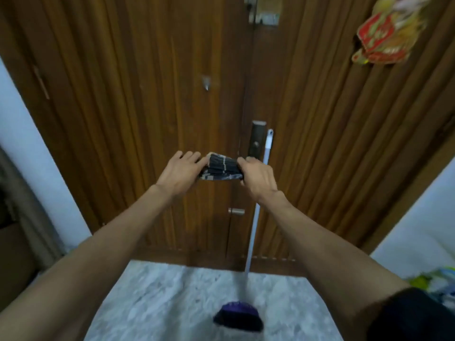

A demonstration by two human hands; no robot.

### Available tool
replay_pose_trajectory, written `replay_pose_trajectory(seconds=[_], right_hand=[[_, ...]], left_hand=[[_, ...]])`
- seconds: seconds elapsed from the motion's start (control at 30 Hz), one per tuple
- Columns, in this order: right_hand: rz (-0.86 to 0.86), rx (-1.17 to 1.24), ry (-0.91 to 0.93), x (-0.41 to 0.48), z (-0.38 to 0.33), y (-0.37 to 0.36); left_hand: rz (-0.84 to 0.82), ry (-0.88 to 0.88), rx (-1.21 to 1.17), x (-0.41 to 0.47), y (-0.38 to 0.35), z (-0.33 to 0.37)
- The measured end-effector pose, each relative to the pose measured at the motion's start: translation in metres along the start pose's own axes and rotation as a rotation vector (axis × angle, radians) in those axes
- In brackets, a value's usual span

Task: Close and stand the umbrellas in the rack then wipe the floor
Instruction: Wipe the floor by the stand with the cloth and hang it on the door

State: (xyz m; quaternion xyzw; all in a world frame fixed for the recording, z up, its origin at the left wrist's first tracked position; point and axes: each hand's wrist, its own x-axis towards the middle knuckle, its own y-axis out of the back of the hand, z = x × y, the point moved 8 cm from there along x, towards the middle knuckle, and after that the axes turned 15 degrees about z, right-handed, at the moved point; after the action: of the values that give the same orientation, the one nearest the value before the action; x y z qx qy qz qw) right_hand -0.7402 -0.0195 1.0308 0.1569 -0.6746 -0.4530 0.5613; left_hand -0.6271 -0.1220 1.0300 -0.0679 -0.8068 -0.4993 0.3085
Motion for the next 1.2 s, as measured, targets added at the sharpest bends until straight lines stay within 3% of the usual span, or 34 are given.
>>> replay_pose_trajectory(seconds=[0.27, 0.5, 0.77, 0.97, 1.2], right_hand=[[0.069, 0.007, 0.058, 0.098, -0.06, 0.036], [-0.102, 0.402, -0.151, 0.165, -0.08, 0.039], [-0.316, 0.543, -0.263, 0.225, -0.068, 0.02], [-0.289, 0.518, -0.321, 0.258, -0.02, -0.013], [-0.251, 0.585, -0.312, 0.299, 0.03, -0.074]], left_hand=[[0.066, 0.066, -0.007, 0.025, 0.058, -0.104], [0.075, 0.254, -0.203, 0.052, 0.08, -0.171], [0.036, 0.267, -0.273, 0.092, 0.051, -0.187], [0.052, 0.345, -0.343, 0.148, 0.008, -0.194], [0.033, 0.253, -0.347, 0.22, -0.055, -0.196]])
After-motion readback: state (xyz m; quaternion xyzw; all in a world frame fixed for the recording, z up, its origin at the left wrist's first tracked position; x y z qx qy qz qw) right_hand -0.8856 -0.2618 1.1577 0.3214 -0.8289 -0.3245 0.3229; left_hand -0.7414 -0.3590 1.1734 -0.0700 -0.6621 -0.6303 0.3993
